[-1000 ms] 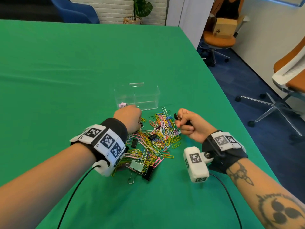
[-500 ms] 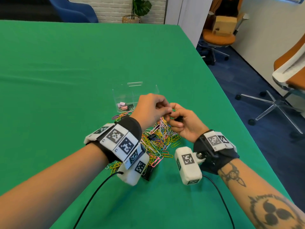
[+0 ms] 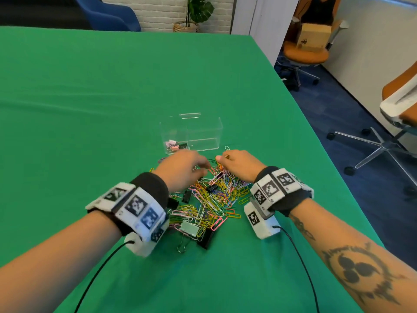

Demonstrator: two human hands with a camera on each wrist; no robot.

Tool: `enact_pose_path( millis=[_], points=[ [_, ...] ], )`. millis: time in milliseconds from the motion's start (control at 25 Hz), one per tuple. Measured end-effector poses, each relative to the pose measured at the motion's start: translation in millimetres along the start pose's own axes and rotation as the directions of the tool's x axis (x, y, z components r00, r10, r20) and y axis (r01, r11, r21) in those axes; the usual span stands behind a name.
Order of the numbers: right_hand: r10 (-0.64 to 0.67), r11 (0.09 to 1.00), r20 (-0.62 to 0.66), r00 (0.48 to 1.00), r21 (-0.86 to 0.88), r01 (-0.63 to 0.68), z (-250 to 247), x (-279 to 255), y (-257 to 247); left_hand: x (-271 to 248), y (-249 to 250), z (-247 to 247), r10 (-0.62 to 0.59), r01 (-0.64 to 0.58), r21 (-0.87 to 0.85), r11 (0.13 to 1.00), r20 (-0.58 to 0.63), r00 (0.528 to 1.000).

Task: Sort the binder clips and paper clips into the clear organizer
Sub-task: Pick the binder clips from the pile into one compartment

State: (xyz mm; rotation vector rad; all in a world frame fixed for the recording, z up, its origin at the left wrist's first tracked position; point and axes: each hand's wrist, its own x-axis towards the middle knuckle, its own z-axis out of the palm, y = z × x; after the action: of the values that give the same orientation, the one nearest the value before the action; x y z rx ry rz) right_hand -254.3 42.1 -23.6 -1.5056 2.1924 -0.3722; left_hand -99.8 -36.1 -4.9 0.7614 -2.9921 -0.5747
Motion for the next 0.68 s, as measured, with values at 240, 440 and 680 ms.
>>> enact_pose_path(
  millis=[240,440,680],
  points=[
    [0.018,0.985,0.122,0.992,-0.171,0.003,-11,-19,11,0,21,29,0.019,-0.094,0.274,0.957,0.264,0.964],
    [0.126,0.96,-0.072,0.989,0.26,-0.103,-13,-12,24,-5,22,24,0.045,-0.116,0.213,0.97,0.311,0.949],
    [0.209,0.662,0.14,0.968,0.708,-0.245,-12,-21,32,-3,17,25,0.011,-0.009,-0.01,1.0,0.168,0.986]
  ],
)
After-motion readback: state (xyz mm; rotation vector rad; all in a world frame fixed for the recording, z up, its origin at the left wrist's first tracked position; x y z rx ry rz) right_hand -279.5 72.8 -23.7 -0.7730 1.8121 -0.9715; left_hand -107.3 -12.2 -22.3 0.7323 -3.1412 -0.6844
